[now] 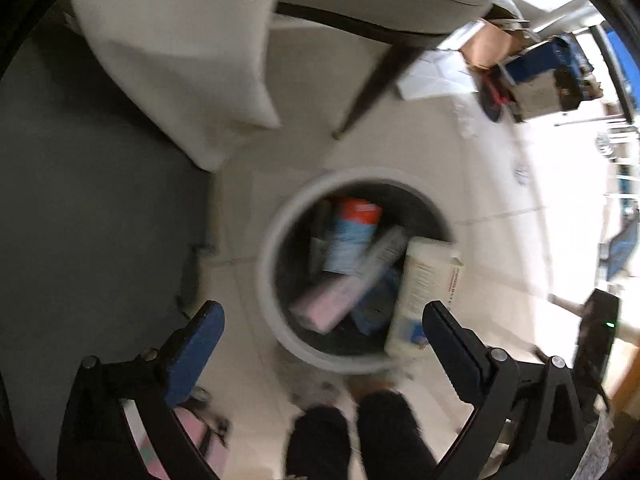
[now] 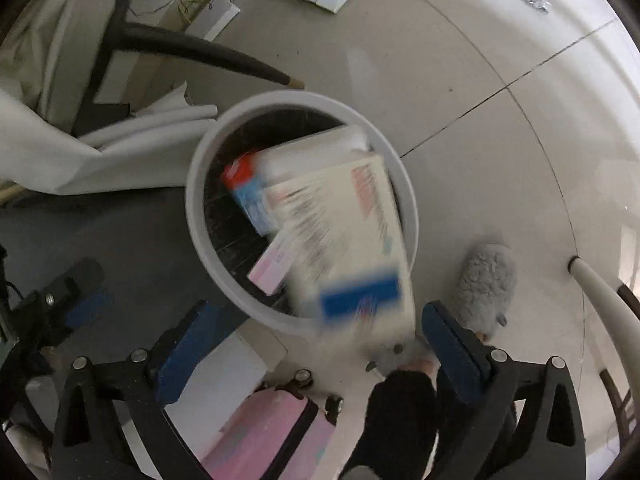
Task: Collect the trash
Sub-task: 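Carry the milk carton and medicine box over the white bin and open both tools, then move both tools back over the table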
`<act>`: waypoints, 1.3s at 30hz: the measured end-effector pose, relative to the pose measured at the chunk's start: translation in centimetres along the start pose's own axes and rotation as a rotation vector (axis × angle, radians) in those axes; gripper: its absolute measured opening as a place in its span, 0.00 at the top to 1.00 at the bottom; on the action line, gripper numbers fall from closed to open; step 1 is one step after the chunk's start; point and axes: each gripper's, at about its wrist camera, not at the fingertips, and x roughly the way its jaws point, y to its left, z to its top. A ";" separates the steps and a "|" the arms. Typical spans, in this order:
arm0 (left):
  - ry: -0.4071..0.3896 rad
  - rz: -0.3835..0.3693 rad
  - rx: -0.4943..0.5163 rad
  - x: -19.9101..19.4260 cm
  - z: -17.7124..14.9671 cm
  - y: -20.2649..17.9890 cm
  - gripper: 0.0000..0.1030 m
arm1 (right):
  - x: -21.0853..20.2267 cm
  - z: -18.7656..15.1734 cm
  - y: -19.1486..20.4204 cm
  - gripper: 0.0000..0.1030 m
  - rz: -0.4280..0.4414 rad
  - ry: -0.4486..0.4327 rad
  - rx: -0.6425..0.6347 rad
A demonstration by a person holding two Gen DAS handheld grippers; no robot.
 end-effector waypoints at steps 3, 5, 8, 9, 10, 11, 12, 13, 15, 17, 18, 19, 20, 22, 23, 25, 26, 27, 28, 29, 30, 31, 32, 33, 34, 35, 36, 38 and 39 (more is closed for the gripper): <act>-0.019 0.070 0.013 0.1 -0.7 0.5 0.02 | 0.2 -0.4 0.2 0.00 -0.060 -0.010 -0.054; -0.013 0.097 0.026 -0.2 -1.4 0.3 0.02 | -0.2 -1.0 0.3 0.00 -0.113 -0.018 -0.089; -0.016 0.122 0.043 -1.1 -2.3 0.0 0.02 | -1.3 -1.9 0.4 0.00 -0.209 -0.045 -0.125; -0.014 0.133 0.049 -1.3 -2.5 -0.1 0.02 | -1.7 -1.7 0.7 0.00 -0.234 -0.059 -0.139; -0.014 0.137 0.057 -1.9 -2.8 -0.3 0.02 | -2.4 -2.1 1.0 0.00 -0.265 -0.073 -0.158; -0.018 0.139 0.062 -2.4 -3.1 -0.5 0.02 | -2.7 -1.9 1.6 0.00 -0.287 -0.080 -0.169; -0.022 0.145 0.068 -3.0 -3.4 -0.7 0.02 | -3.5 -2.2 1.9 0.00 -0.304 -0.094 -0.181; -0.025 0.149 0.075 -3.6 -3.7 -0.9 0.02 | -4.4 -2.5 2.1 0.00 -0.321 -0.104 -0.190; -0.034 0.149 0.079 -4.8 -4.1 -1.4 0.02 | -5.8 -3.0 2.5 0.00 -0.329 -0.113 -0.209; -0.049 0.149 0.084 -6.5 -4.6 -1.7 0.02 | -7.4 -3.5 2.9 0.00 -0.337 -0.124 -0.220; -0.055 0.150 0.083 -7.0 -4.8 -1.9 0.02 | -8.3 -3.8 3.2 0.00 -0.338 -0.133 -0.226; -0.060 0.149 0.081 -7.9 -5.0 -1.9 0.02 | -9.3 -4.0 3.6 0.00 -0.336 -0.141 -0.231; -0.063 0.144 0.077 -8.9 -5.3 -2.0 0.02 | -10.3 -4.2 4.0 0.00 -0.341 -0.146 -0.235; -0.070 0.142 0.070 -10.7 -5.9 -2.2 0.02 | -12.5 -4.9 4.6 0.00 -0.342 -0.160 -0.242; -0.074 0.140 0.070 -11.6 -6.2 -2.3 0.02 | -13.2 -5.1 4.9 0.00 -0.345 -0.163 -0.245; -0.082 0.139 0.074 -13.8 -6.9 -2.6 0.02 | -15.7 -6.0 5.8 0.00 -0.343 -0.175 -0.255; -0.086 0.137 0.076 -14.8 -7.4 -2.7 0.02 | -16.5 -6.3 6.2 0.00 -0.344 -0.177 -0.260; -0.089 0.138 0.079 -15.9 -7.8 -2.8 0.02 | -17.8 -6.9 6.7 0.00 -0.345 -0.181 -0.266; -0.091 0.139 0.084 -17.2 -8.3 -3.0 0.02 | -19.3 -7.5 7.2 0.00 -0.340 -0.190 -0.275; -0.094 0.135 0.086 -18.7 -8.9 -3.0 0.02 | -20.3 -7.9 7.6 0.00 -0.339 -0.194 -0.281; -0.098 0.132 0.086 -20.0 -9.5 -3.1 0.02 | -21.6 -8.5 8.1 0.00 -0.341 -0.200 -0.290; -0.101 0.132 0.088 -21.0 -9.9 -3.1 0.02 | -23.0 -9.0 8.6 0.00 -0.337 -0.207 -0.298; -0.105 0.133 0.091 -22.1 -10.3 -3.2 0.02 | -24.2 -9.7 9.1 0.00 -0.336 -0.212 -0.306; -0.114 0.131 0.093 -23.7 -11.0 -3.2 0.02 | -25.7 -10.4 9.6 0.00 -0.334 -0.216 -0.314; -0.120 0.129 0.092 -24.7 -11.5 -3.2 0.02 | -26.8 -11.0 10.0 0.00 -0.328 -0.220 -0.318; -0.125 0.126 0.093 -25.8 -11.9 -3.2 0.02 | -28.3 -11.9 10.6 0.00 -0.324 -0.225 -0.326; -0.130 0.120 0.093 -27.3 -12.5 -3.2 0.02 | -29.4 -12.5 11.0 0.00 -0.323 -0.228 -0.332; -0.144 0.113 0.096 -29.4 -13.3 -3.2 0.02 | -31.7 -14.0 11.9 0.00 -0.315 -0.236 -0.337; -0.154 0.118 0.104 -30.7 -13.9 -3.3 0.02 | -32.7 -14.6 12.1 0.00 -0.309 -0.239 -0.339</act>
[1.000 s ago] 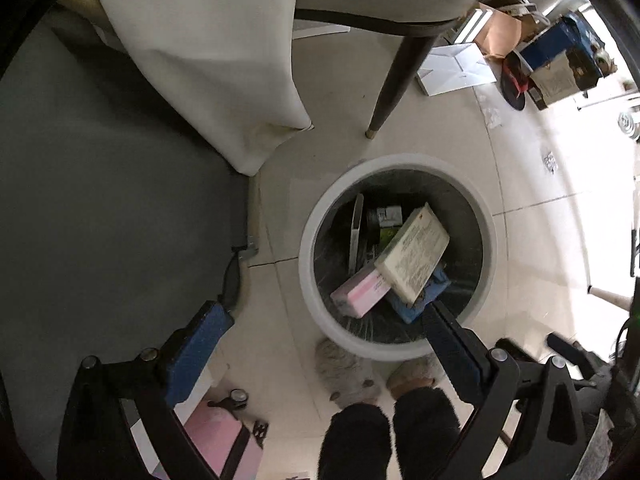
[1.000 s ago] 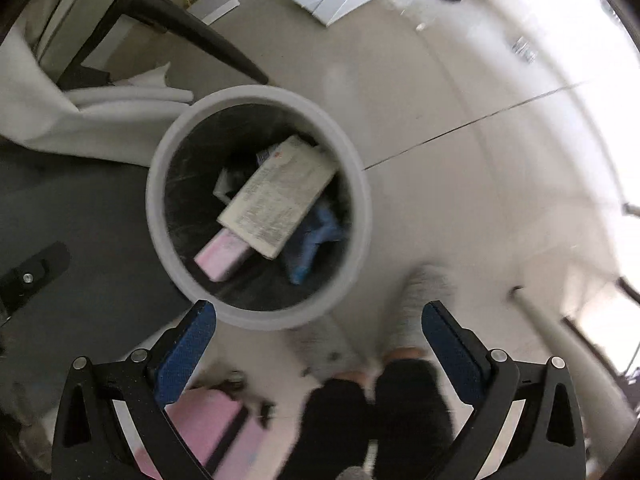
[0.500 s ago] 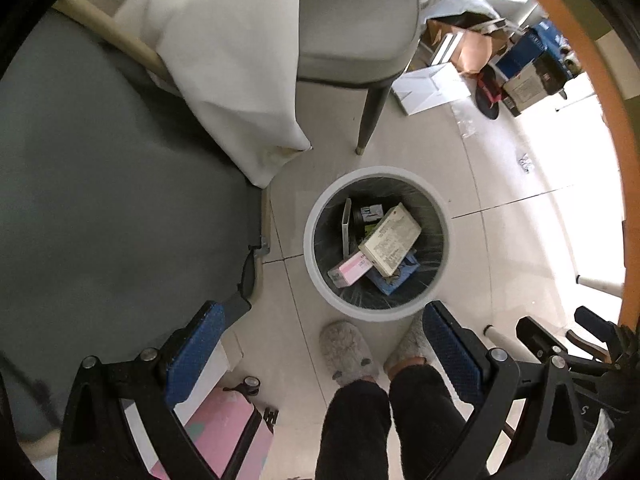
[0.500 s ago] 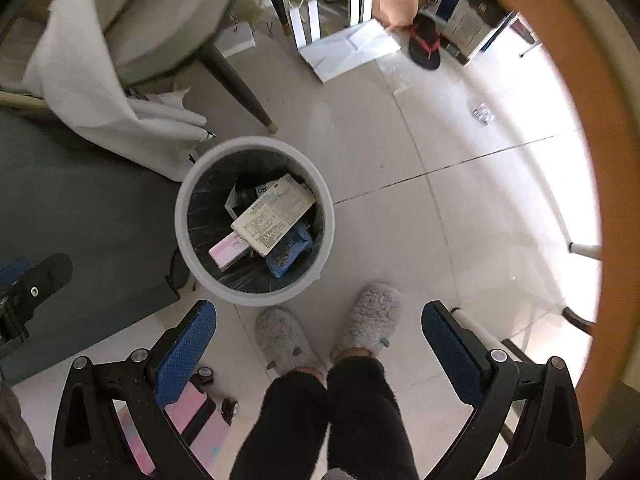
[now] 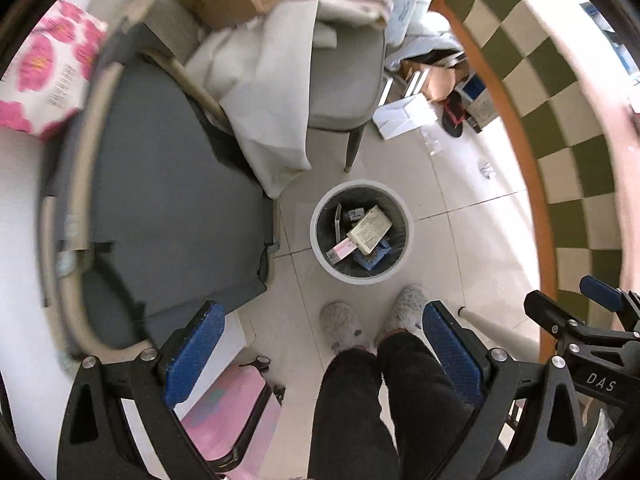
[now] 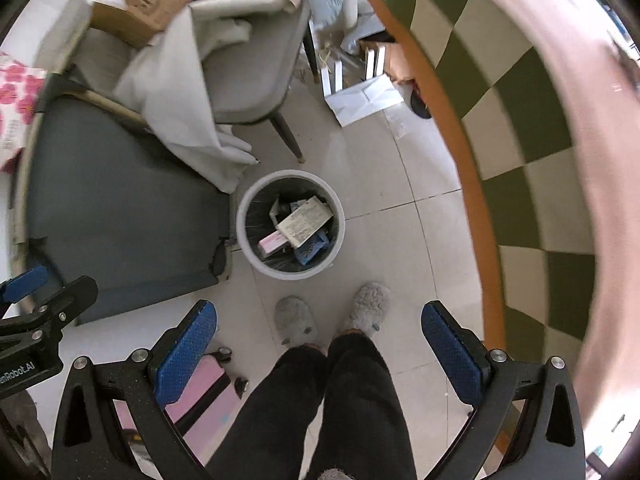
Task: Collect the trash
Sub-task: 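Move both tools back over the table, then grasp the red snack pouch with the left tool while the right tool grasps the blue rice bag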
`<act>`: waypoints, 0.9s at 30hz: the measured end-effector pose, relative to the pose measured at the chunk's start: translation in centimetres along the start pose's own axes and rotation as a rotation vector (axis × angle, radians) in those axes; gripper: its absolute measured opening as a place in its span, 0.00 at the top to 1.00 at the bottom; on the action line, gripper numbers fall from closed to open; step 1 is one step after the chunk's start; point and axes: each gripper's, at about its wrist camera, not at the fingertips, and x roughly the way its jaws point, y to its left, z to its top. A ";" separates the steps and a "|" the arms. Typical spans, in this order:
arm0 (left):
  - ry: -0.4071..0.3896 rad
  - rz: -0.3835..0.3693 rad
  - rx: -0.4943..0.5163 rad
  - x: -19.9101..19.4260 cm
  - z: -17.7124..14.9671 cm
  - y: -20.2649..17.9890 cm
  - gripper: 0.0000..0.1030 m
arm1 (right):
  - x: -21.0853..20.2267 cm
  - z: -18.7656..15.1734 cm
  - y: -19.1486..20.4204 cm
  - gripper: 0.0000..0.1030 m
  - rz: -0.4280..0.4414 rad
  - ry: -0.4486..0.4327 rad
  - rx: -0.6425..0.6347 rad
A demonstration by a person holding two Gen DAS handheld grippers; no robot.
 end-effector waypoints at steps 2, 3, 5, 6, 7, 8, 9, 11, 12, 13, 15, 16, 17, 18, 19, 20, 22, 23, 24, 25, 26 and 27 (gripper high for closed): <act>-0.022 -0.001 0.012 -2.5 -0.5 0.1 0.02 | -2.7 -0.7 0.4 0.00 0.016 -0.010 0.001; -0.039 0.000 0.016 -4.1 -0.8 0.1 0.02 | -3.9 -1.0 0.6 0.00 0.024 -0.020 0.002; -0.058 0.013 0.015 -6.0 -1.0 0.1 0.02 | -6.0 -1.6 0.7 0.00 0.050 -0.031 0.013; -0.073 0.015 0.015 -7.3 -0.9 0.0 0.02 | -7.1 -1.8 0.7 0.00 0.074 -0.038 0.022; -0.082 0.021 0.012 -8.2 -0.9 -0.1 0.02 | -8.2 -2.0 0.6 0.00 0.098 -0.049 0.036; -0.098 0.029 0.014 -9.3 -0.8 -0.3 0.02 | -8.9 -2.1 0.5 0.00 0.113 -0.056 0.047; -0.107 0.032 0.016 -9.8 -0.6 -0.5 0.02 | -10.0 -2.0 0.1 0.00 0.142 -0.069 0.070; -0.142 0.039 0.029 -11.7 0.1 -1.5 0.02 | -12.0 -1.7 -1.1 0.00 0.187 -0.093 0.117; -0.169 0.047 0.049 -12.8 0.8 -2.4 0.02 | -12.8 -1.4 -1.7 0.00 0.199 -0.104 0.137; -0.185 0.053 0.064 -13.3 1.4 -3.2 0.02 | -13.8 -0.9 -2.8 0.00 0.210 -0.119 0.163; -0.215 0.058 0.098 -14.4 2.7 -5.3 0.02 | -15.2 0.0 -5.2 0.00 0.211 -0.146 0.208; -0.229 0.062 0.128 -14.9 3.8 -7.3 0.02 | -15.6 0.4 -6.3 0.00 0.207 -0.157 0.225; -0.234 0.064 0.146 -15.2 4.5 -8.4 0.02 | -16.4 0.9 -8.2 0.00 0.203 -0.171 0.251; -0.243 0.060 0.172 -15.5 5.4 -10.3 0.02 | -16.9 1.4 -9.9 0.00 0.200 -0.181 0.277; -0.259 0.055 0.206 -16.0 6.4 -12.8 0.02 | -17.5 1.8 -11.8 0.00 0.189 -0.189 0.303; -0.270 0.058 0.235 -16.3 7.2 -14.7 0.02 | -18.3 2.4 -14.6 0.00 0.162 -0.195 0.341; -0.296 0.044 0.326 -16.8 9.1 -20.1 0.02 | -19.1 3.1 -19.0 0.00 0.131 -0.202 0.384; -0.310 0.047 0.376 -16.9 10.1 -22.9 0.02 | -19.6 3.5 -21.7 0.00 0.099 -0.196 0.404; -0.320 0.054 0.431 -16.9 11.0 -25.9 0.02 | -20.0 4.0 -24.6 0.00 0.060 -0.186 0.420; -0.329 0.055 0.500 -16.8 12.0 -29.5 0.01 | -20.3 4.3 -27.3 0.00 0.028 -0.179 0.434; -0.337 0.057 0.552 -16.7 12.7 -32.3 0.01 | -20.4 4.6 -30.0 0.00 -0.011 -0.168 0.450; -0.348 0.065 0.607 -16.5 13.4 -35.5 0.01 | -20.5 4.9 -33.2 0.00 -0.054 -0.147 0.463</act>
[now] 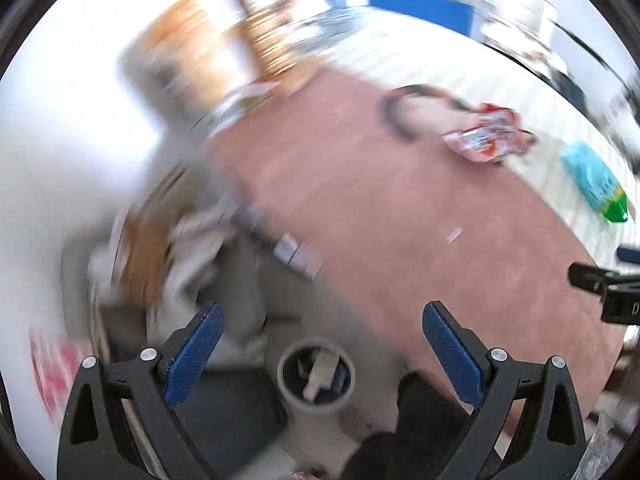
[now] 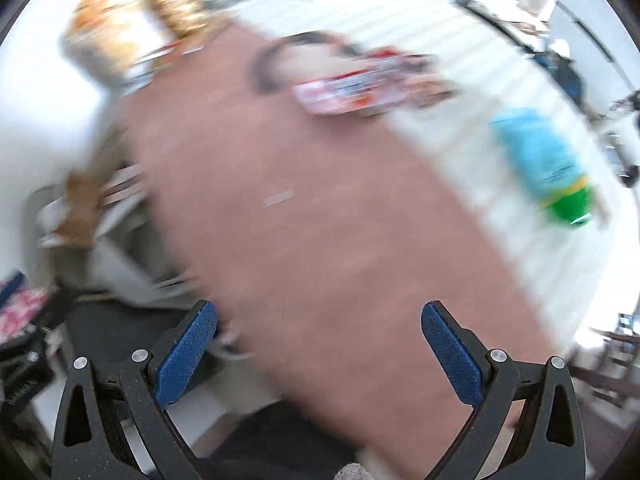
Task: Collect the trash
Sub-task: 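Grasp the red snack pouch with the left tool while the right tool grasps the blue rice bag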
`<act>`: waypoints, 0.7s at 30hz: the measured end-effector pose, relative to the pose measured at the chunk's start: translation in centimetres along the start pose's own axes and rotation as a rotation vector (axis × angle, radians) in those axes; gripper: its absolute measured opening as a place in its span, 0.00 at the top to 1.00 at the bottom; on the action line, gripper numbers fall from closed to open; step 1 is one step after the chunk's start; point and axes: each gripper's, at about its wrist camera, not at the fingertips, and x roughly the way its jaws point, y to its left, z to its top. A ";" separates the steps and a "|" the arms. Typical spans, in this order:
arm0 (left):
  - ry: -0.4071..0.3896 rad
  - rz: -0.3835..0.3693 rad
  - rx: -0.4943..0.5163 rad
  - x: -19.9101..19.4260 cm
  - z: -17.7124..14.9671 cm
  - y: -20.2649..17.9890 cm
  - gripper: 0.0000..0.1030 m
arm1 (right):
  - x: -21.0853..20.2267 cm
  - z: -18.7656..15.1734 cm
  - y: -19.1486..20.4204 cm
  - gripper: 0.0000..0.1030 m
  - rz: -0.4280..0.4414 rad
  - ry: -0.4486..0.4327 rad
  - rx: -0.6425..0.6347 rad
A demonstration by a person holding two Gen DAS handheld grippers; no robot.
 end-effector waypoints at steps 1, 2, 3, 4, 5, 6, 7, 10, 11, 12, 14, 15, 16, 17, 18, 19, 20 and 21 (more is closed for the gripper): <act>-0.010 -0.005 0.073 1.0 3.0 -3.0 0.01 | 0.4 1.8 -2.9 0.00 -0.045 0.014 0.014; -0.012 -0.011 0.109 1.5 4.5 -4.4 0.01 | 0.8 3.0 -5.2 0.00 -0.072 0.024 0.026; -0.010 -0.016 0.154 2.4 6.5 -6.4 0.01 | 1.1 4.2 -7.1 0.00 -0.096 0.036 0.031; -0.004 -0.031 0.212 3.7 9.1 -9.2 0.01 | 1.8 5.7 -9.6 0.00 -0.131 0.056 0.036; 0.000 -0.037 0.238 4.4 10.4 -10.5 0.01 | 2.0 6.6 -11.1 0.00 -0.150 0.067 0.037; 0.006 -0.037 0.273 5.6 12.0 -12.3 0.01 | 2.8 7.9 -13.1 0.00 -0.178 0.087 0.036; 0.014 -0.031 0.310 6.9 13.6 -14.3 0.01 | 3.8 9.1 -15.1 0.00 -0.208 0.116 0.036; 0.036 -0.013 0.379 9.8 17.1 -18.9 0.01 | 6.2 11.6 -19.1 0.00 -0.249 0.177 0.025; 0.048 -0.009 0.399 10.8 18.1 -20.3 0.01 | 7.3 12.5 -20.5 0.00 -0.268 0.199 0.018; 0.055 -0.007 0.410 11.2 18.2 -21.2 0.01 | 8.5 13.4 -21.6 0.00 -0.287 0.218 -0.003; 0.076 -0.006 0.436 12.6 19.1 -22.9 0.01 | 10.8 14.6 -23.2 0.00 -0.317 0.262 -0.042; 0.082 -0.009 0.456 13.2 19.4 -23.6 0.01 | 12.4 15.1 -23.8 0.00 -0.327 0.294 -0.057; 0.092 -0.009 0.470 13.8 19.9 -24.2 0.01 | 13.3 15.3 -24.3 0.00 -0.323 0.314 -0.065; 0.100 -0.009 0.481 14.2 20.0 -24.5 0.01 | 14.3 15.8 -24.8 0.00 -0.298 0.334 -0.075; 0.109 -0.009 0.495 14.7 20.3 -24.7 0.01 | 14.7 16.2 -25.2 0.00 -0.284 0.335 -0.071; 0.116 -0.008 0.505 15.1 20.5 -24.7 0.01 | 14.7 16.4 -25.4 0.00 -0.273 0.328 -0.061; 0.124 -0.011 0.512 15.5 20.6 -24.6 0.01 | 14.6 16.6 -25.7 0.00 -0.255 0.316 -0.043; 0.137 -0.021 0.523 15.9 20.7 -24.4 0.01 | 14.6 16.7 -25.9 0.00 -0.239 0.304 -0.025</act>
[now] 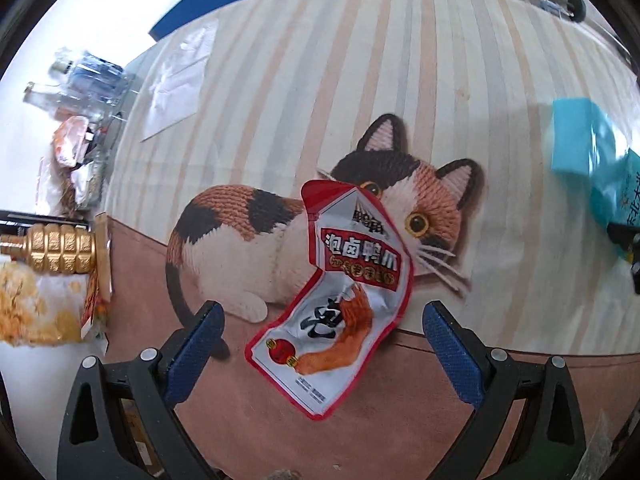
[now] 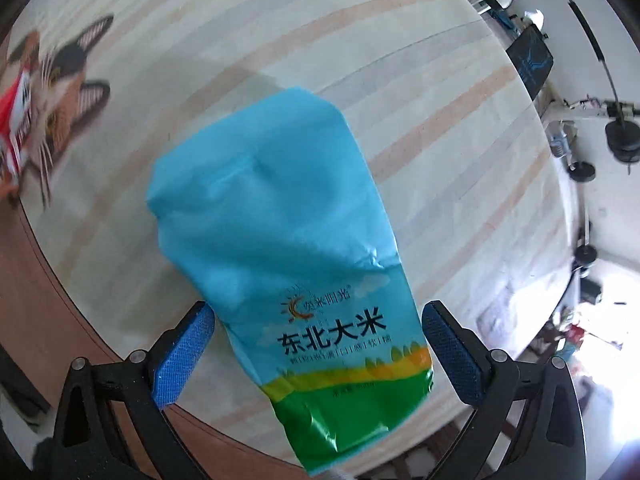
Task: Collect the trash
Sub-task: 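Grasp the red snack pouch with the left tool while the right tool grasps the blue rice bag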
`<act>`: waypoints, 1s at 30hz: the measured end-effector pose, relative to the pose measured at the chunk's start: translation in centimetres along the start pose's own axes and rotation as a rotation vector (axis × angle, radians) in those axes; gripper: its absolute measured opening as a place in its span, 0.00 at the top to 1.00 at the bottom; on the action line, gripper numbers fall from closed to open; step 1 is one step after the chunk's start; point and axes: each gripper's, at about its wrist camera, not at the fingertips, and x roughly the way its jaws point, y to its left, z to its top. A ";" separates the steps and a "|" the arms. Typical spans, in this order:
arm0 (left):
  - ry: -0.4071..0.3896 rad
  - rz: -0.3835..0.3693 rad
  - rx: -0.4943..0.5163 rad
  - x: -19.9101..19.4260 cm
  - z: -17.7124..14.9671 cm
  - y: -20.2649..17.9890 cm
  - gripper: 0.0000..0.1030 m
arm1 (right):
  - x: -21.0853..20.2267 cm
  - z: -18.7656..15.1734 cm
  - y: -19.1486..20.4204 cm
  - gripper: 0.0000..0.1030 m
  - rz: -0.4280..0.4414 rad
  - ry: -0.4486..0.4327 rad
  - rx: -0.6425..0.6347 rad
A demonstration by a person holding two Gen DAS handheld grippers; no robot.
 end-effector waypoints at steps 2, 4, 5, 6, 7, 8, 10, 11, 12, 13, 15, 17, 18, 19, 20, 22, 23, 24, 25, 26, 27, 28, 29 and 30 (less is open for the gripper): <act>0.019 -0.021 0.024 0.7 0.0 0.4 0.01 | 0.1 0.3 -0.8 0.00 0.048 -0.016 0.040; 0.039 -0.041 0.054 1.6 -0.1 1.1 0.01 | 0.6 0.5 -1.3 0.02 0.083 -0.011 0.078; 0.053 -0.054 0.067 2.1 0.0 1.4 0.01 | 1.0 0.7 -1.9 0.02 0.123 -0.006 0.115; 0.061 -0.063 0.076 2.4 0.0 1.5 0.01 | 1.3 0.8 -2.3 0.02 0.156 0.005 0.144; 0.076 -0.084 0.087 2.9 0.1 1.7 0.01 | 1.6 1.0 -2.7 0.01 0.206 0.026 0.180; 0.092 -0.107 0.093 3.3 0.2 1.8 0.01 | 1.6 1.1 -3.0 0.00 0.239 0.039 0.192; 0.130 -0.163 0.102 4.3 0.7 1.7 0.02 | 1.3 1.3 -3.4 0.00 0.294 0.043 0.214; 0.140 -0.176 0.112 4.7 0.8 1.5 0.02 | 0.9 1.4 -3.7 0.00 0.323 0.034 0.227; 0.149 -0.185 0.127 5.2 1.0 1.3 0.01 | 0.7 1.5 -3.9 0.00 0.330 0.029 0.229; 0.158 -0.191 0.149 5.6 1.3 0.8 0.02 | 0.4 1.7 -4.1 0.00 0.330 0.023 0.227; 0.156 -0.199 0.162 5.9 1.6 0.4 0.03 | 0.2 1.8 -4.5 0.00 0.328 0.014 0.220; 0.146 -0.227 0.140 5.6 1.8 0.1 0.18 | -0.1 1.8 -4.6 0.00 0.329 0.010 0.220; 0.144 -0.264 0.121 5.3 1.6 0.1 0.27 | -0.6 1.1 -4.2 0.00 0.335 0.006 0.226; 0.143 -0.295 0.100 5.0 1.5 0.0 0.40 | -0.8 1.0 -4.4 0.00 0.352 0.003 0.232; 0.135 -0.303 0.074 4.7 1.3 0.0 0.43 | -1.2 0.6 -4.2 0.00 0.375 -0.003 0.240; 0.140 -0.311 -0.007 4.6 0.9 0.2 0.52 | -1.3 -0.6 -4.9 0.00 0.417 -0.015 0.261; 0.133 -0.312 -0.041 4.5 0.6 0.5 0.56 | -1.3 -0.8 -5.3 0.00 0.432 -0.021 0.278; 0.133 -0.322 -0.078 4.4 0.5 0.8 0.59 | -1.3 -1.1 -5.6 0.00 0.437 -0.026 0.293; 0.134 -0.334 -0.114 4.2 0.3 0.9 0.64 | -1.3 -1.2 -5.8 0.00 0.439 -0.036 0.302; 0.126 -0.341 -0.135 4.1 0.1 1.1 0.67 | -1.7 -1.4 -5.9 0.00 0.442 -0.053 0.316; 0.119 -0.347 -0.155 3.9 -0.1 1.2 0.68 | -1.9 -1.7 -6.1 0.00 0.444 -0.066 0.326; 0.111 -0.347 -0.164 3.7 -0.3 1.0 0.70 | -2.3 -2.2 -6.2 0.00 0.452 -0.083 0.336; 0.104 -0.349 -0.173 3.5 -0.5 1.0 0.73 | -2.7 -2.6 -6.3 0.03 0.460 -0.096 0.342; 0.099 -0.354 -0.184 3.3 -0.7 0.8 0.74 | -3.0 -2.8 -6.3 0.04 0.463 -0.104 0.345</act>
